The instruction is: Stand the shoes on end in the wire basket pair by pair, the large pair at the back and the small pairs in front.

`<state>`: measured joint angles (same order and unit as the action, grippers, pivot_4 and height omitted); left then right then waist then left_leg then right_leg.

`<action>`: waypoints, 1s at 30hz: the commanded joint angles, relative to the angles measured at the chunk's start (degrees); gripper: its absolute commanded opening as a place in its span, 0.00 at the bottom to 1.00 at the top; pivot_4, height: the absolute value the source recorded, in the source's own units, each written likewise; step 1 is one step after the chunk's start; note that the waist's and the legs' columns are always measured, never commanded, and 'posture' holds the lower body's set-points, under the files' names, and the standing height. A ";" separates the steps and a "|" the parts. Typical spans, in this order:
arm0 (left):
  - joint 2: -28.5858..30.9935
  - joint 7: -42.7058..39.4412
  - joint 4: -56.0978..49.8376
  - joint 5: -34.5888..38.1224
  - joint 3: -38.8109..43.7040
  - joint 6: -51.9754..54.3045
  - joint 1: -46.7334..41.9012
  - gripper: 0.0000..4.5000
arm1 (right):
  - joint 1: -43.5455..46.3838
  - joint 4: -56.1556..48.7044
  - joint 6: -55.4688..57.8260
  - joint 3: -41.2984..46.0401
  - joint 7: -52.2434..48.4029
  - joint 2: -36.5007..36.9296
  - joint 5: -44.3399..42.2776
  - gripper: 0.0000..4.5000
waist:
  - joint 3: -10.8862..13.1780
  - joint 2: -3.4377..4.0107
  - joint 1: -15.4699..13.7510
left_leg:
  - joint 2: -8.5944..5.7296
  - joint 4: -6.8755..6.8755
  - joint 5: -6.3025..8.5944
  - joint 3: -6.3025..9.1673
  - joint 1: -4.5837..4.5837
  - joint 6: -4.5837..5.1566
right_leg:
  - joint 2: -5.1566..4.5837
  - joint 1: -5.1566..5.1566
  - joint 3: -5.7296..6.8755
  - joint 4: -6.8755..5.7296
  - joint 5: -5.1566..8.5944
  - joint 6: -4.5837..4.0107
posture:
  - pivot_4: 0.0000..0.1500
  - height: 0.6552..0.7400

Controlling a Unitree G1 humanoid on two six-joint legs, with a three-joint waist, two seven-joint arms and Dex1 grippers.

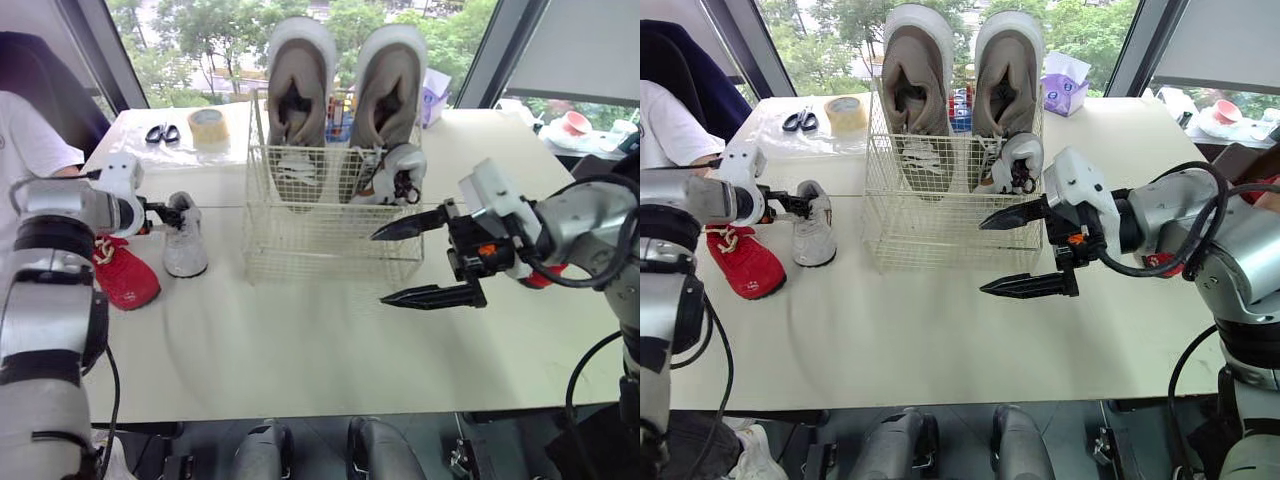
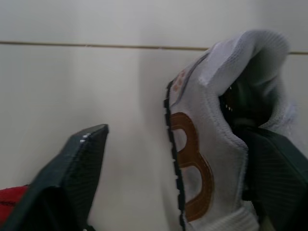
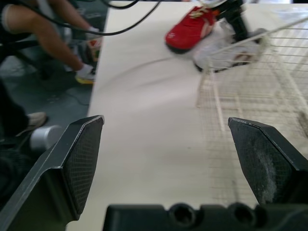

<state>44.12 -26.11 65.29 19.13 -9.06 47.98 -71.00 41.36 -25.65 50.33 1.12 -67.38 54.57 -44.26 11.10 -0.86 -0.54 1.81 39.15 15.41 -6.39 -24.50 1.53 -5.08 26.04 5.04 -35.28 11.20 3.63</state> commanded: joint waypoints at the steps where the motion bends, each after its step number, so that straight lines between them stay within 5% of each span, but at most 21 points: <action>1: -1.88 -5.22 5.26 -4.82 0.85 -4.04 -1.29 0.58 | -0.25 -2.43 0.24 2.96 3.42 -0.43 -1.48 1.00 | -0.01 -0.01 -0.17 | 0.01 0.00 0.00 0.01 0.00 0.01 | 0.00 0.00 0.00 -0.02 0.00 0.00 | 1.00 1.00; 6: -3.29 -6.44 7.82 -7.69 3.82 -6.21 -1.89 0.01 | -1.33 -2.52 0.04 3.19 5.76 0.24 -0.97 1.00 | -0.02 -0.02 -0.17 | 0.01 0.03 0.05 0.03 0.01 0.08 | -0.07 -0.02 0.00 -0.02 0.00 0.00 | 1.00 1.00; 16: 2.25 1.35 0.73 -5.34 16.61 -5.11 -6.67 0.01 | -0.50 -1.84 1.91 4.48 4.95 3.40 -3.23 1.00 | 0.14 -0.42 0.28 | 0.04 0.05 0.05 0.05 -0.17 0.11 | -0.05 0.22 -0.01 -0.13 -0.01 0.01 | 1.00 1.00; 20: -0.49 10.44 -26.45 2.02 30.57 -8.35 0.16 0.01 | 1.36 0.81 3.25 5.08 5.94 2.99 -4.41 1.00 | 0.19 -0.49 -0.08 | 0.02 0.09 0.03 0.11 -0.27 0.07 | -0.14 0.31 0.02 -0.27 -0.02 0.01 | 1.00 1.00; 23: -9.16 16.92 -53.88 8.74 38.92 -11.93 7.69 0.01 | 4.93 4.50 3.45 3.85 6.64 0.14 -5.12 1.00 | 0.17 -0.50 -0.11 | -0.11 0.12 -0.16 0.11 -0.29 -0.24 | -0.40 0.27 0.01 -0.24 -0.03 0.02 | 1.00 1.00; 27: -18.04 18.12 -75.50 14.50 39.68 -16.12 15.13 0.01 | 6.99 5.84 3.74 1.44 6.70 -2.54 -4.50 1.00 | 0.15 -0.52 -0.34 | -0.23 0.20 -0.15 0.14 -0.26 -0.21 | -0.45 0.04 0.02 -0.09 -0.15 0.22 | 1.00 1.00; 30: -23.74 18.85 -86.40 13.78 31.94 -17.06 22.30 0.01 | 7.86 7.15 4.25 0.02 4.57 -1.09 -3.60 1.00 | 0.14 -0.48 -0.22 | -0.24 0.20 -0.15 0.11 -0.12 -0.19 | -0.43 -0.09 0.02 -0.08 -0.16 0.24 | 1.00 1.00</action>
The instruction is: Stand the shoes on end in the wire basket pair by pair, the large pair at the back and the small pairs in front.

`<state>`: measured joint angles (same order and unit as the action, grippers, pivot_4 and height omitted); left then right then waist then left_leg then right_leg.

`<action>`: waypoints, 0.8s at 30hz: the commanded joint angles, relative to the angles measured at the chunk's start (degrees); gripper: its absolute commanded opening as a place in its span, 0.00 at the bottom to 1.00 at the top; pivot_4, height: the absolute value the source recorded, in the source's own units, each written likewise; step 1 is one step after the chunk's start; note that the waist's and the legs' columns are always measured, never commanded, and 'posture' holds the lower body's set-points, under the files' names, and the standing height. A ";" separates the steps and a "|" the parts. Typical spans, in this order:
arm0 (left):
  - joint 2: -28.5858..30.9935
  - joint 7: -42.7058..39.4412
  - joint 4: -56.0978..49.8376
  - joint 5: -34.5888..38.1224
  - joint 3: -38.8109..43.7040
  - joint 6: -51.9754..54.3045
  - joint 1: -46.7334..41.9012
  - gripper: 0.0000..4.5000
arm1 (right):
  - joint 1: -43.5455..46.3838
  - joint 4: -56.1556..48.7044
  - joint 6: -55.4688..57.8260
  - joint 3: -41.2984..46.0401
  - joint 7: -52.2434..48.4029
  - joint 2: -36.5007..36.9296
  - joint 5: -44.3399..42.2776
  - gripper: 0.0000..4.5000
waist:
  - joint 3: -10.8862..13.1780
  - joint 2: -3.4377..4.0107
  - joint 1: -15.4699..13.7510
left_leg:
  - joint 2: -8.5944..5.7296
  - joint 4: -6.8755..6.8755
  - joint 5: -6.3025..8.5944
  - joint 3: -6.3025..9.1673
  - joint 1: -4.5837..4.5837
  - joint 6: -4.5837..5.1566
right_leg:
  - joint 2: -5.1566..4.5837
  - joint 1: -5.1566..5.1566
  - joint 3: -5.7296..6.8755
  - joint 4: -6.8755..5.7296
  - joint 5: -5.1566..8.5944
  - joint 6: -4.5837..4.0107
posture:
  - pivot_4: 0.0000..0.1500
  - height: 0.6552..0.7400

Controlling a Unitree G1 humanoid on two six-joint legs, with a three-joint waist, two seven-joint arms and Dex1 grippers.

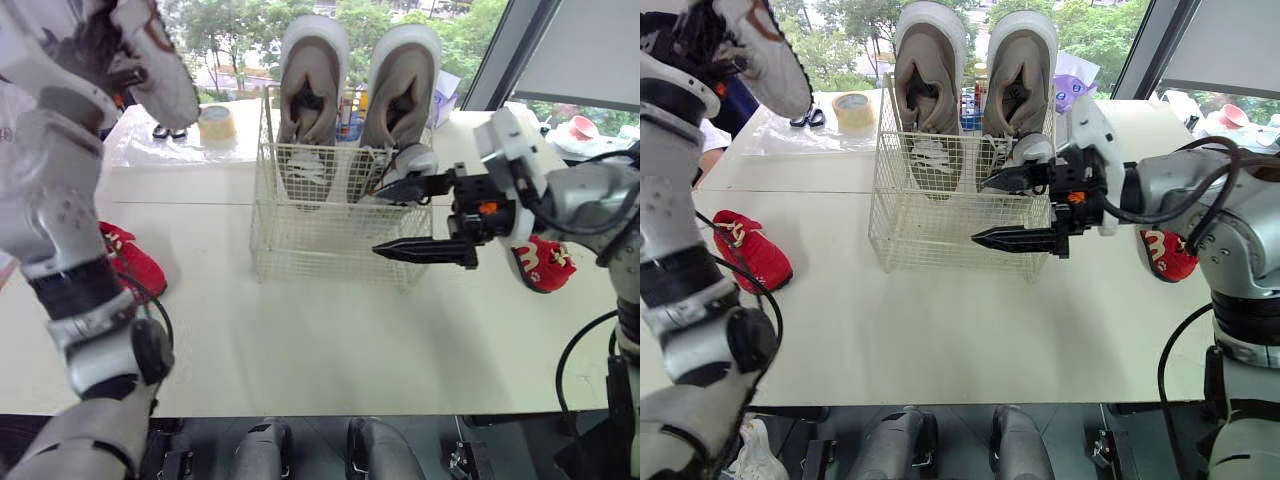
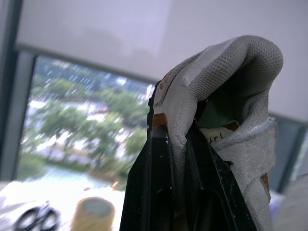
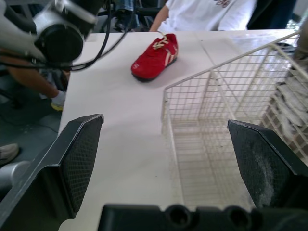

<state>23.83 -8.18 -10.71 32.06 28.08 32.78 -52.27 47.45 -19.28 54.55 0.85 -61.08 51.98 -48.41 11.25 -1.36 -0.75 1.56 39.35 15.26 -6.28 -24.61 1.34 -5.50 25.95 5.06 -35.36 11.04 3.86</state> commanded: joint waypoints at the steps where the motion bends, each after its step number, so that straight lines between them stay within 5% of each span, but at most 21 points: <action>1: -4.88 1.37 -12.75 0.12 -7.58 -2.28 4.58 0.01 | 1.95 1.24 0.21 0.26 -2.26 2.13 0.68 1.00 | 0.00 0.01 -0.19 | 0.00 -0.03 0.01 0.00 0.20 0.02 | 0.02 -0.22 0.00 0.06 0.00 0.00 | 1.00 1.00; 6: -8.57 0.83 -15.48 -3.29 -14.78 -6.25 6.24 0.01 | 2.25 1.69 1.14 0.81 -2.95 2.99 0.33 1.00 | -0.01 0.01 -0.07 | 0.00 0.12 0.23 0.18 0.23 0.44 | 0.10 -0.42 0.10 0.12 0.00 0.00 | 1.00 1.00; 13: -12.15 -2.04 -6.66 -19.22 -28.42 -25.01 10.66 0.01 | 0.64 0.20 3.13 2.93 -1.27 3.79 -0.46 1.00 | -0.04 0.08 -0.14 | 0.06 0.12 0.27 0.15 0.27 0.51 | 0.18 -0.43 0.10 0.10 0.00 -0.01 | 1.00 1.00; 24: -17.93 0.06 14.42 -32.23 -33.44 -47.57 15.23 0.01 | -2.28 -4.08 6.55 7.25 3.46 4.88 -3.33 1.00 | -0.14 0.20 -0.19 | 0.10 0.51 0.41 0.19 0.24 0.73 | 0.11 -0.56 0.14 0.10 0.00 -0.01 | 1.00 1.00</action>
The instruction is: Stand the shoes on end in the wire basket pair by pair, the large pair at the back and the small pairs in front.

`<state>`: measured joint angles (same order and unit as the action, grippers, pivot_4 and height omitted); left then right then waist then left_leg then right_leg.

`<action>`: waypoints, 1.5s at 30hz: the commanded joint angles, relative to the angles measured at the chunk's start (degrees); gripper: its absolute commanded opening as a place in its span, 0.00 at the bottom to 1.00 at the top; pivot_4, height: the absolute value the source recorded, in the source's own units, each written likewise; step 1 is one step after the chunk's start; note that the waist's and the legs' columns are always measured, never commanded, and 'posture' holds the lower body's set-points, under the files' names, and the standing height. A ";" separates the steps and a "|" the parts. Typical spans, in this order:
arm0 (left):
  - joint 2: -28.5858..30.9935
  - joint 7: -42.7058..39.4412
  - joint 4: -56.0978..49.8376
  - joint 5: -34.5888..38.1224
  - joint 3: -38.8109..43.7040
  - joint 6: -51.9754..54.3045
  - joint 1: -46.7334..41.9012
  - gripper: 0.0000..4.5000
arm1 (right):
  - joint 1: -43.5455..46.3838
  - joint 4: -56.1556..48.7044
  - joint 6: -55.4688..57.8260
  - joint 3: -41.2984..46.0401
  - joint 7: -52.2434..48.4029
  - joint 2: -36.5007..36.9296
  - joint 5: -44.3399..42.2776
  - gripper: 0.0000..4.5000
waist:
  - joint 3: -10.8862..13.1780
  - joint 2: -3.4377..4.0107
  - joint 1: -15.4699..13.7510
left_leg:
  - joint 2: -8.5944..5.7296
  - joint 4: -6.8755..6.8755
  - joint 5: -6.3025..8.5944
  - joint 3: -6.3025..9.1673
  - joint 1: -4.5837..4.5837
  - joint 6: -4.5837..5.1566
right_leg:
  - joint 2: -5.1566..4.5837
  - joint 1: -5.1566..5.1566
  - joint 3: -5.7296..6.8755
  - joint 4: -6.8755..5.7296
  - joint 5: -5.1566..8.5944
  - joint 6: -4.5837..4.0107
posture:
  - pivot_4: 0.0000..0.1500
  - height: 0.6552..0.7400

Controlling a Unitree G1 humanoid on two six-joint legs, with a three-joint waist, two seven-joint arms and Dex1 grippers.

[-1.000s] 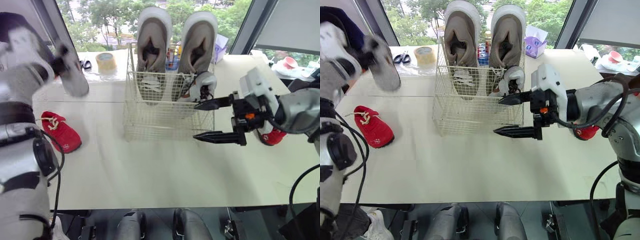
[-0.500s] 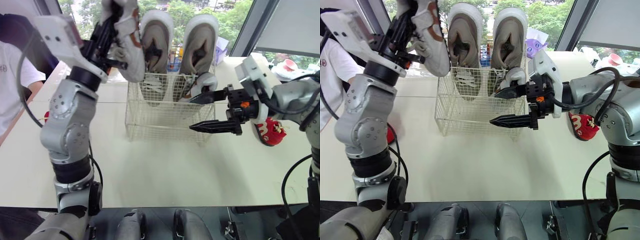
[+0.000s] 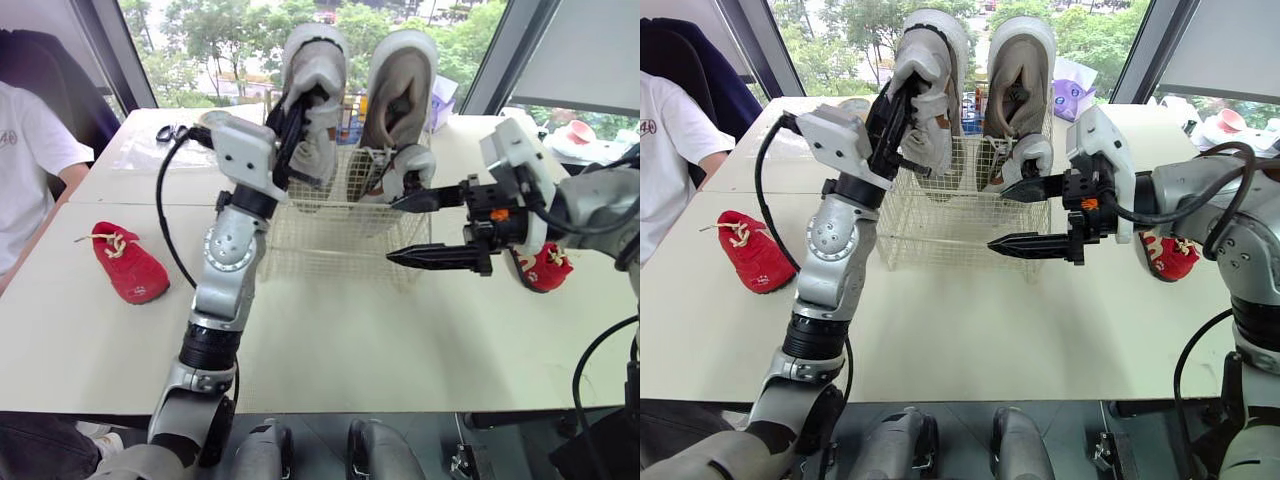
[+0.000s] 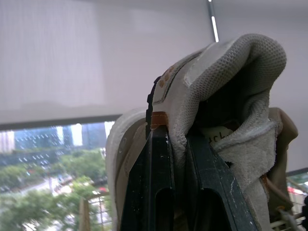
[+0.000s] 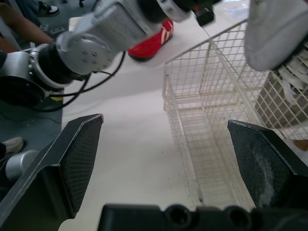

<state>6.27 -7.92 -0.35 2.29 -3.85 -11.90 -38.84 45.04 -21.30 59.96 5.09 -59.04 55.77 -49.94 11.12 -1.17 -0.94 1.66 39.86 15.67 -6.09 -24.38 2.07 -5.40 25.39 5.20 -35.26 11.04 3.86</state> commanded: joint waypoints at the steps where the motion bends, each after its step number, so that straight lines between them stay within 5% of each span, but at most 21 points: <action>1: -0.72 -0.44 4.81 -2.60 -1.77 -3.51 2.55 0.01 | 0.10 -2.38 1.58 3.20 1.81 1.17 -2.25 1.00 | -0.02 0.03 0.00 | 0.00 0.03 0.01 0.00 0.00 0.02 | -0.01 -0.01 0.00 0.00 0.00 0.00 | 1.00 1.00; 12: -4.23 1.15 -5.69 -2.17 -2.50 11.52 11.66 0.01 | -0.07 -2.26 2.29 3.56 3.25 1.37 -3.71 1.00 | -0.02 0.03 0.13 | -0.01 0.08 0.10 0.01 -0.07 0.15 | -0.09 0.02 0.02 0.00 0.00 0.00 | 1.00 1.00; 15: -4.53 0.45 -10.49 0.63 -1.35 14.53 13.02 0.25 | 0.19 -1.58 1.93 3.02 2.97 1.07 -3.46 1.00 | -0.02 0.03 0.16 | -0.01 0.08 0.11 0.01 -0.07 0.17 | -0.09 0.02 0.02 0.01 0.00 0.01 | 1.00 1.00; 19: -2.30 -1.83 -16.18 2.60 -0.80 20.41 13.98 0.71 | 0.08 -0.91 1.44 1.93 2.70 0.40 -2.96 1.00 | -0.01 0.04 0.13 | 0.00 0.08 0.11 0.02 -0.07 0.17 | -0.09 0.03 0.03 0.01 0.00 0.00 | 1.00 1.00; 22: 0.26 -6.99 -25.10 15.42 1.68 34.16 14.42 0.98 | -0.72 -0.46 1.33 1.94 2.61 0.40 -3.06 1.00 | -0.01 0.04 0.16 | -0.01 0.08 0.11 0.02 -0.08 0.17 | -0.09 0.02 0.03 0.01 0.01 -0.01 | 1.00 1.00; 27: 11.30 -12.40 -35.00 29.68 9.10 49.79 11.53 0.98 | -3.37 0.54 0.99 3.14 2.69 0.21 -3.42 1.00 | 0.01 0.07 0.21 | -0.01 0.08 0.11 0.04 -0.08 0.15 | -0.07 0.02 0.03 0.01 0.01 0.00 | 1.00 1.00; 33: 29.01 -21.42 -29.95 48.07 23.79 62.97 7.10 0.98 | -11.29 5.79 0.46 18.41 12.51 -4.58 -6.58 1.00 | 0.01 0.12 0.15 | 0.03 0.12 0.08 0.07 -0.08 0.11 | 0.06 -0.01 0.04 0.02 0.02 0.00 | 1.00 1.00; 39: 30.35 -21.20 -28.94 59.71 24.52 69.04 9.96 0.98 | -25.13 7.58 -7.58 34.43 20.36 -6.42 0.73 1.00 | 0.00 0.15 -0.71 | -0.05 0.12 0.08 0.09 -0.05 0.10 | 0.03 -0.14 0.02 0.08 0.04 0.05 | 1.00 1.00; 45: 26.46 -16.80 -31.47 69.20 19.16 71.64 10.18 0.98 | -38.41 5.07 -21.88 36.44 29.55 -12.64 14.59 1.00 | -0.02 0.19 -1.19 | -0.03 0.12 0.05 0.04 0.02 0.03 | 0.11 -0.17 -0.11 0.08 0.06 0.03 | 1.00 1.00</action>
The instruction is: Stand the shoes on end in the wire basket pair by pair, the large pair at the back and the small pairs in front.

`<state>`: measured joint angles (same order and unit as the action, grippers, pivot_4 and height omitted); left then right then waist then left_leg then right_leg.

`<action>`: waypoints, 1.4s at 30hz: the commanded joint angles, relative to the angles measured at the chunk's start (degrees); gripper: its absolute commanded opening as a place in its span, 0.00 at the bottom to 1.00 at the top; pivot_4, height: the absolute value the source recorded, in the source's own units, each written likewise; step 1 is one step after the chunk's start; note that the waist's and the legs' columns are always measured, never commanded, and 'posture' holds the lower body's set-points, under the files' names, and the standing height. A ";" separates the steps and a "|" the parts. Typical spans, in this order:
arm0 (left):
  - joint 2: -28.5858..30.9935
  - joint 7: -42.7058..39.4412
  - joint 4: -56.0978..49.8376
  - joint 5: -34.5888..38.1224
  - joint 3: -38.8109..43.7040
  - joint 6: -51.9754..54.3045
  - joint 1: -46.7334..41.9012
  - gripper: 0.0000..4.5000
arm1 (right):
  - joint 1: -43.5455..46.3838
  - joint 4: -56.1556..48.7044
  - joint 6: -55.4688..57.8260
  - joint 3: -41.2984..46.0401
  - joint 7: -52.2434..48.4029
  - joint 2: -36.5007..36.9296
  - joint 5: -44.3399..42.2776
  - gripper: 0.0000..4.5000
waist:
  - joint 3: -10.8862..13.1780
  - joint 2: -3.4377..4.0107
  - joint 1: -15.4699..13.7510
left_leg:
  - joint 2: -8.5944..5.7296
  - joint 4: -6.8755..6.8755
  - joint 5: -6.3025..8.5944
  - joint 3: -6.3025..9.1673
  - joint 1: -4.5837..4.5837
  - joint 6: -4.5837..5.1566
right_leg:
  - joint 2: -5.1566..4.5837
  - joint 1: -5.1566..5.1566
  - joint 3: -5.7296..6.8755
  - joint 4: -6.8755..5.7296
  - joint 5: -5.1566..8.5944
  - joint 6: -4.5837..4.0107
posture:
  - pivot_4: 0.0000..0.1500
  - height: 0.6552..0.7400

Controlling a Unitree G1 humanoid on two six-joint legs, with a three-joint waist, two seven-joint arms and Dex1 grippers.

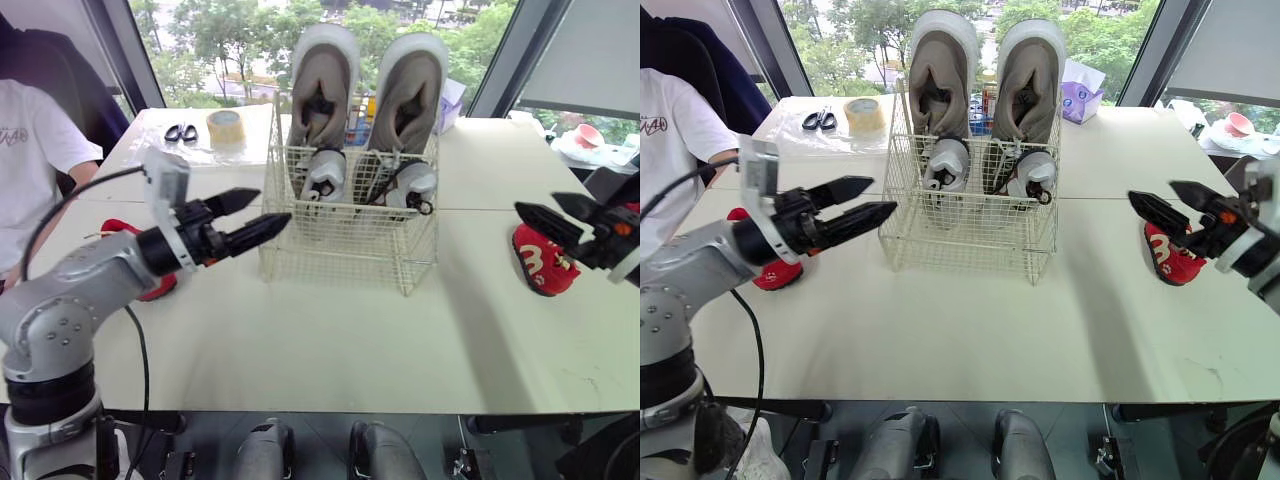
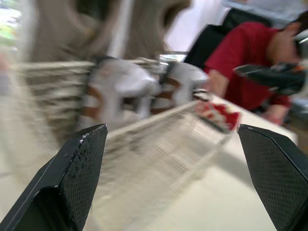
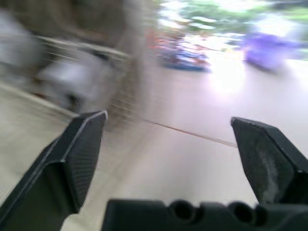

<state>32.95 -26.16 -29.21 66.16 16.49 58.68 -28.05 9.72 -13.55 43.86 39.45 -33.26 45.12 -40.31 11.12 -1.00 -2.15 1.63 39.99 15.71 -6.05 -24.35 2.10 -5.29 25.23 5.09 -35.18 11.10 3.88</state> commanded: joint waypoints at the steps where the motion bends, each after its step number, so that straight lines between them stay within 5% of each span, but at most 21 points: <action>1: -0.62 2.39 -2.42 7.15 -1.71 1.43 -0.10 0.98 | -5.66 -2.72 -8.40 1.76 5.47 -3.95 7.53 1.00 | -0.04 0.06 0.04 | 0.01 -0.01 -0.01 0.00 0.00 -0.01 | 0.03 0.02 -0.05 -0.01 0.00 0.00 | 1.00 1.00; 11: 0.48 5.71 -2.45 11.15 -5.89 0.57 1.17 0.98 | -10.35 0.38 -17.69 -2.93 14.01 -17.60 13.09 1.00 | -0.26 0.55 0.69 | 0.13 -0.05 -0.06 -0.03 0.09 -0.12 | 0.24 0.06 -0.16 -0.04 0.12 -0.25 | 1.00 1.00; 30: 4.76 7.34 -5.99 9.50 -5.17 -3.64 6.35 0.98 | 13.08 36.84 -26.92 -12.75 18.92 -12.72 24.36 1.00 | -0.27 0.57 1.88 | 0.10 -0.08 -0.07 -0.04 0.08 -0.11 | 0.26 0.05 -0.23 -0.02 0.12 -0.27 | 1.00 1.00; 33: 6.55 6.33 -5.89 9.94 -4.50 -3.65 6.79 1.00 | 15.71 43.60 -29.22 -14.46 18.01 -11.63 26.14 0.80 | -0.27 0.57 1.99 | 0.11 -0.08 -0.07 -0.04 0.09 -0.11 | 0.27 0.04 -0.23 -0.02 0.12 -0.27 | 1.00 1.00; 39: 10.42 4.25 -3.98 12.52 -1.23 -3.90 7.68 1.00 | 16.93 44.73 -31.16 -14.69 16.54 -11.78 25.33 0.15 | -0.28 0.55 2.69 | 0.11 -0.08 -0.08 -0.04 0.12 -0.13 | 0.26 0.00 -0.23 -0.02 0.11 -0.24 | 1.00 1.00; 42: 11.87 3.95 -1.19 15.83 1.33 -3.94 7.01 1.00 | 16.86 40.97 -32.08 -14.23 16.00 -11.67 24.34 0.03 | -0.27 0.58 2.79 | 0.13 -0.11 -0.10 -0.02 0.12 -0.16 | 0.26 0.02 -0.22 -0.02 0.10 -0.20 | 1.00 1.00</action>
<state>44.01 -21.66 -31.24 79.37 14.61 55.76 -20.25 26.25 31.10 12.94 24.68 -16.59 33.25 -14.86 10.85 -0.42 0.64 1.76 39.88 15.61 -6.08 -24.25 1.91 -5.03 25.26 4.87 -35.21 11.18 3.72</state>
